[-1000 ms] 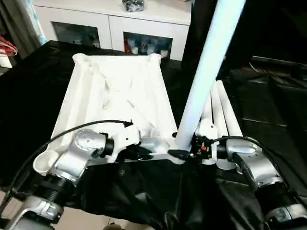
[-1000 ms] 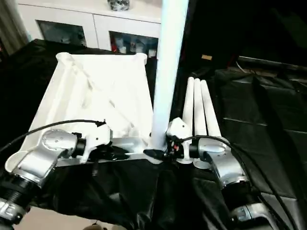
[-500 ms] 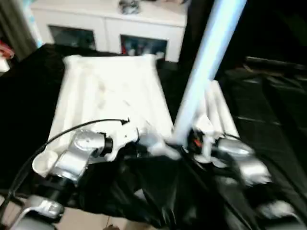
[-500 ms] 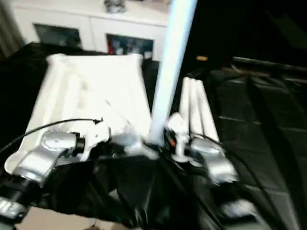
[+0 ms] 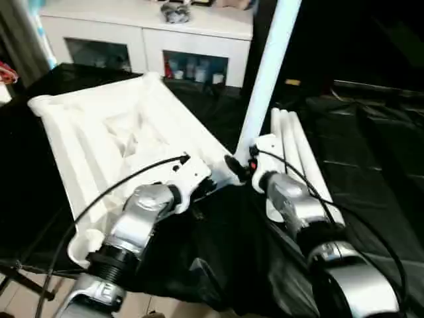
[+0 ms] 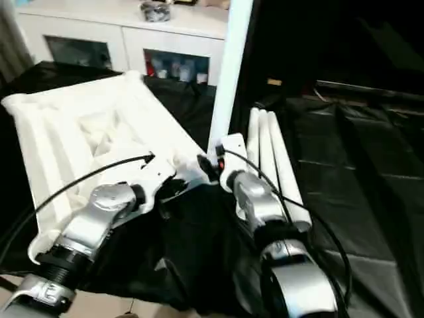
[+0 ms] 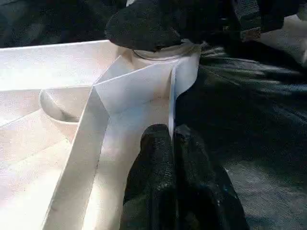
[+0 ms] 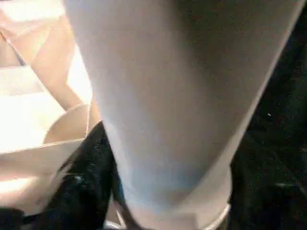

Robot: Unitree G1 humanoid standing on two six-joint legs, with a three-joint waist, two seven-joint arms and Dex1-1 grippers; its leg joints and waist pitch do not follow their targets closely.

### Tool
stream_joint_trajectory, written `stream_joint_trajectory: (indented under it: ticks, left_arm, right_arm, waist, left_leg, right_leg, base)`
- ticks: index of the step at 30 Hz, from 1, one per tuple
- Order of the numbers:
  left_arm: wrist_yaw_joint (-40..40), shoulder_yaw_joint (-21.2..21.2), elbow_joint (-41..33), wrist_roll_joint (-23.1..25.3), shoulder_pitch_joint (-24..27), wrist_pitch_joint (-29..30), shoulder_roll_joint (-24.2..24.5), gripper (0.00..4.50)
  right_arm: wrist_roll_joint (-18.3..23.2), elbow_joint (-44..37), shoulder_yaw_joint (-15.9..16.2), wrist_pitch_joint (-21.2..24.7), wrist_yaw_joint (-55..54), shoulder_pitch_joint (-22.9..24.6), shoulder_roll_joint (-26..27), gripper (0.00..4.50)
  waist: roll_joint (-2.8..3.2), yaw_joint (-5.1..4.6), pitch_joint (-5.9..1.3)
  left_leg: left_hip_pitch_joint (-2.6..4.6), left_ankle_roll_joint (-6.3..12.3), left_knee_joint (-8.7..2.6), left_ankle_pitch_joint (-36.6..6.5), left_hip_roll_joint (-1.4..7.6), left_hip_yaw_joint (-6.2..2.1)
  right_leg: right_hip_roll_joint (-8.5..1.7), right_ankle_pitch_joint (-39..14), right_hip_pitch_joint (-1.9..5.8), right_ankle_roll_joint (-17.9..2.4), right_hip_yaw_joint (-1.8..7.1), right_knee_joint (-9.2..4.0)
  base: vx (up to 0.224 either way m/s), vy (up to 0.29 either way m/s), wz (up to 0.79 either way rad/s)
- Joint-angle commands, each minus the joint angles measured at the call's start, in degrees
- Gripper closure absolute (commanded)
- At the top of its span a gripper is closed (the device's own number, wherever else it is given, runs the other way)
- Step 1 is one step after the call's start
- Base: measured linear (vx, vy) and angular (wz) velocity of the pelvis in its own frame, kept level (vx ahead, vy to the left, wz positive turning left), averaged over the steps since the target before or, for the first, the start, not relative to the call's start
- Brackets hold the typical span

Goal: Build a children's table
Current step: Rotate leg to tighten

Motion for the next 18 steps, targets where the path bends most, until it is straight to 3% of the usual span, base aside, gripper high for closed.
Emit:
stream_joint_trajectory:
  ticks: [1,6,9,14,18]
  left_arm:
    - [2.3,-0.1,-3.1,-0.7,-1.0,-3.6,-2.3,4.5]
    - [-0.7,-1.6,-4.6,-1.2,0.5,-3.7,-0.5,4.5]
    - [-3.1,-2.2,-4.8,-1.7,0.9,-4.2,0.4,4.5]
    - [-9.0,-3.2,-5.2,-2.8,1.8,-5.7,3.7,4.5]
    - [-14.9,-3.2,-5.0,-4.9,2.2,-7.8,6.6,4.5]
  right_arm:
    - [-0.1,5.9,1.7,1.6,2.6,1.1,4.5,0.9]
    - [-0.9,6.1,2.0,-0.5,3.5,-0.2,3.8,0.59]
    - [-0.7,4.7,2.1,-0.9,7.0,-0.2,2.8,0.59]
    - [-2.0,-2.6,6.5,-2.8,22.2,3.8,-2.2,0.59]
    - [-1.0,-9.9,9.6,-2.1,33.3,8.1,-8.0,0.59]
  waist:
    - [0.12,0.12,-3.04]
    - [0.64,0.04,-2.93]
    - [0.48,-0.12,-3.03]
    - [0.4,0.2,-3.43]
    - [0.53,0.41,-3.38]
  left_leg:
    - [-0.41,1.52,-3.66,-12.4,2.42,-0.64]
    - [-0.48,1.11,-3.83,-13.0,2.52,-0.72]
    - [-0.67,1.18,-3.83,-12.9,2.53,-0.75]
    - [-1.22,3.92,-3.05,-6.8,2.48,-0.47]
    - [-0.99,5.08,-2.93,-6.8,2.48,-0.42]
  right_leg:
    - [-5.16,-13.5,1.85,-9.9,3.15,-4.53]
    - [-5.13,-13.8,1.91,-10.1,3.07,-4.63]
    - [-5.09,-13.4,2.05,-10.0,3.09,-4.54]
    - [-4.81,-2.9,2.44,-11.9,3.04,-3.39]
    - [-4.68,-1.3,2.45,-13.0,2.96,-3.31]
  base:
    - [0.0,0.0,0.0]
    - [0.0,0.0,0.0]
    - [0.0,0.0,0.0]
    - [0.0,0.0,0.0]
    - [0.0,0.0,0.0]
